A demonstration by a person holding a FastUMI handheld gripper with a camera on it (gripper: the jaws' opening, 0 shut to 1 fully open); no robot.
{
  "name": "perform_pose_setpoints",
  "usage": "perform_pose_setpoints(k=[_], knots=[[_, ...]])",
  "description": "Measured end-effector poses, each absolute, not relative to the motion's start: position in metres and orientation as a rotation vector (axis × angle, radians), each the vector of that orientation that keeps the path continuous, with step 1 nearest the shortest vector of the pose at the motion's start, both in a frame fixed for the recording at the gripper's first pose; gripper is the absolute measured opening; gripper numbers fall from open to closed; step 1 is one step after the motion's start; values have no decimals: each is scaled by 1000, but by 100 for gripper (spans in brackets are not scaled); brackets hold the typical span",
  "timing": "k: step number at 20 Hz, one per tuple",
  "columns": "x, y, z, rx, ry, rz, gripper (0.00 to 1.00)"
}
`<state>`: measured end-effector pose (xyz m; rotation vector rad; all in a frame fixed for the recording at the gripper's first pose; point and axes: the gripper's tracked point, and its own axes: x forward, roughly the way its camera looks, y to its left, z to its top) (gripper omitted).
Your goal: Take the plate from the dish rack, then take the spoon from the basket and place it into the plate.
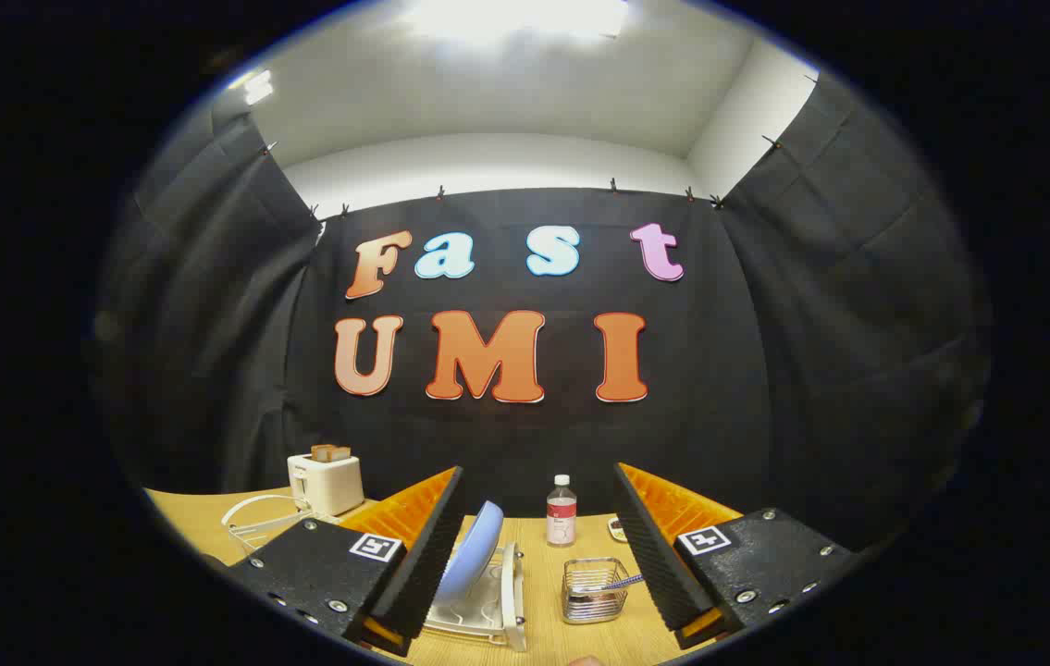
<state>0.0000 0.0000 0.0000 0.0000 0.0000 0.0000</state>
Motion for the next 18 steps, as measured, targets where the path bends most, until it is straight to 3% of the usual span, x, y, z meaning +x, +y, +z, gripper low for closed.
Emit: perform_pose_setpoints(k=[18], knots=[[4,2,-10,12,32,36,93]])
